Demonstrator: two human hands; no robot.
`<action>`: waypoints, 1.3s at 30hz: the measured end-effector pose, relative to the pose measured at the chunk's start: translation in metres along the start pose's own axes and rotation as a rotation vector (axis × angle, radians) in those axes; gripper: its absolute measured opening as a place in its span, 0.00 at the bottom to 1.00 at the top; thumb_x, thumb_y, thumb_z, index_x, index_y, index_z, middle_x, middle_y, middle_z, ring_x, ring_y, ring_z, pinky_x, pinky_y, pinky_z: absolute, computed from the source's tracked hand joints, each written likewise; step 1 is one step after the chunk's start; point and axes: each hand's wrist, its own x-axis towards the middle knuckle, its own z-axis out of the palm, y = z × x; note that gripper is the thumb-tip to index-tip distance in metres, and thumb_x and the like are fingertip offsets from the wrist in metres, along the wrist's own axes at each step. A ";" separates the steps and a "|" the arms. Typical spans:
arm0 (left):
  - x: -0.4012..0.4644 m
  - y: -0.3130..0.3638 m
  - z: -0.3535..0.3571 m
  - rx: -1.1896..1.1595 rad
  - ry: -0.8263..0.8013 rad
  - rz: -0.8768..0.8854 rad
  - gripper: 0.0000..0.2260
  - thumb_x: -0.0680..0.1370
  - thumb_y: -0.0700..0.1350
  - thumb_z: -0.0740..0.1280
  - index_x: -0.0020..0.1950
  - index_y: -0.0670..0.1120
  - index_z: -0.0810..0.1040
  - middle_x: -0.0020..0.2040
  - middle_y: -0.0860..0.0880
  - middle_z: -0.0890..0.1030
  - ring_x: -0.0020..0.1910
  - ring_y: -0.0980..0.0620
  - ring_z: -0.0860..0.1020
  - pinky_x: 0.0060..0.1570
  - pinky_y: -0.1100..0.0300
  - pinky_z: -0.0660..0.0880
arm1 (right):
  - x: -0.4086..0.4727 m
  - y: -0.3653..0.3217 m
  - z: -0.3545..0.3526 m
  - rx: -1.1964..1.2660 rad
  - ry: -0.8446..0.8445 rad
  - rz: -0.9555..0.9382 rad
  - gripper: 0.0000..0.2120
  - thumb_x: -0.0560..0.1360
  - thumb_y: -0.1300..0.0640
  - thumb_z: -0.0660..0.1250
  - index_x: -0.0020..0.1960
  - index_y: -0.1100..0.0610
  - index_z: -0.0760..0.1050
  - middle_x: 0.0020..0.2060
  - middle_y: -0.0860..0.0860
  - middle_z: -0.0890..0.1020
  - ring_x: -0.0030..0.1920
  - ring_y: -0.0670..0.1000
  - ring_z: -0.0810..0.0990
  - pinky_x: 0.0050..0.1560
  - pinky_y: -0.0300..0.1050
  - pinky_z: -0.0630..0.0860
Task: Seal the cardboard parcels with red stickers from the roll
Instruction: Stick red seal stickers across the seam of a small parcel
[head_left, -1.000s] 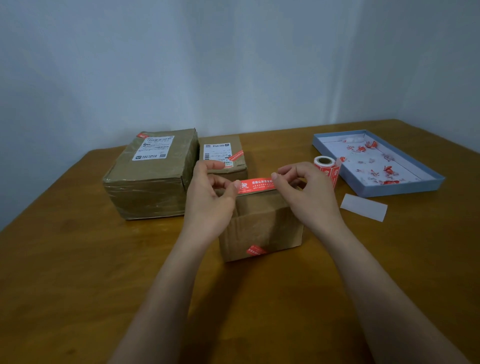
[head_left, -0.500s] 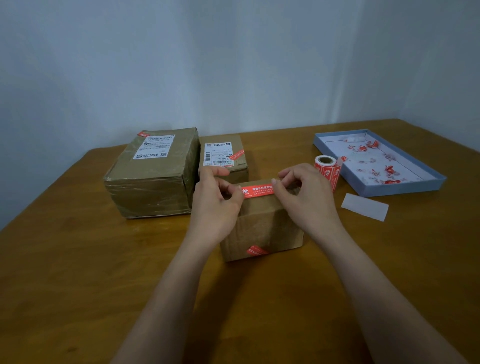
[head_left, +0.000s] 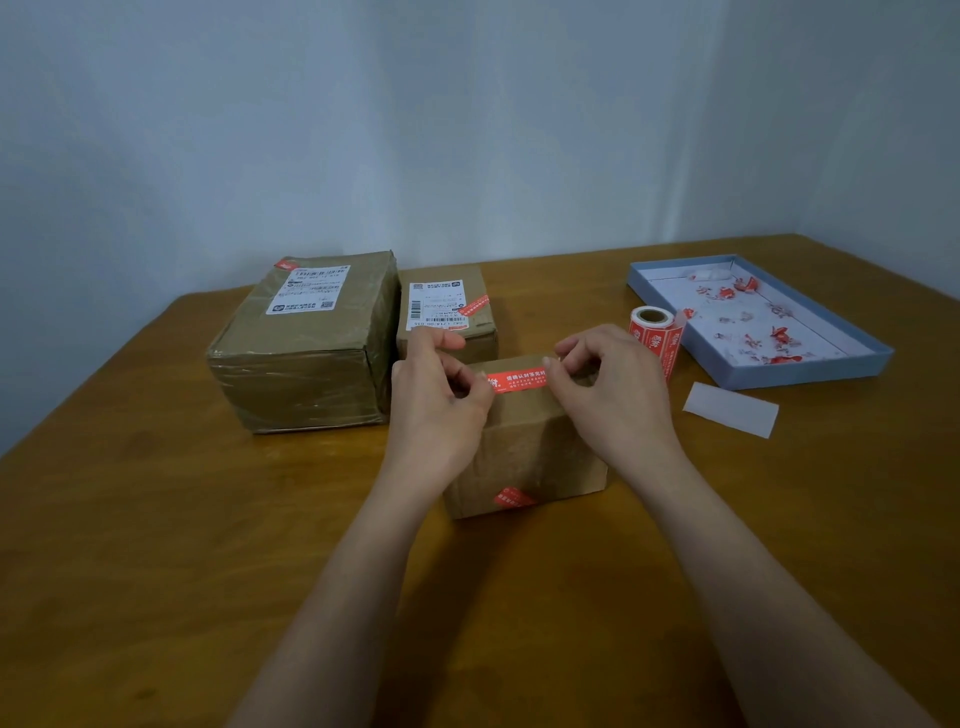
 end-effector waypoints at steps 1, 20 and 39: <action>0.000 0.000 0.000 0.001 -0.001 -0.001 0.16 0.76 0.38 0.69 0.56 0.50 0.66 0.37 0.53 0.78 0.50 0.50 0.77 0.48 0.60 0.73 | 0.000 0.000 0.000 -0.005 -0.001 0.002 0.10 0.75 0.54 0.70 0.36 0.52 0.73 0.47 0.44 0.77 0.50 0.44 0.76 0.47 0.36 0.73; 0.002 -0.001 0.004 -0.053 0.021 -0.064 0.15 0.72 0.37 0.71 0.49 0.53 0.71 0.36 0.55 0.77 0.53 0.45 0.76 0.53 0.46 0.76 | 0.000 -0.008 -0.007 0.025 -0.076 0.143 0.10 0.74 0.54 0.71 0.37 0.51 0.73 0.62 0.49 0.70 0.59 0.41 0.67 0.44 0.26 0.60; 0.001 0.002 0.000 -0.348 -0.122 -0.588 0.21 0.77 0.51 0.67 0.68 0.50 0.67 0.53 0.54 0.74 0.49 0.55 0.73 0.39 0.60 0.71 | 0.006 0.008 -0.005 0.511 -0.348 0.590 0.30 0.74 0.43 0.68 0.72 0.47 0.60 0.61 0.49 0.69 0.56 0.50 0.69 0.51 0.46 0.71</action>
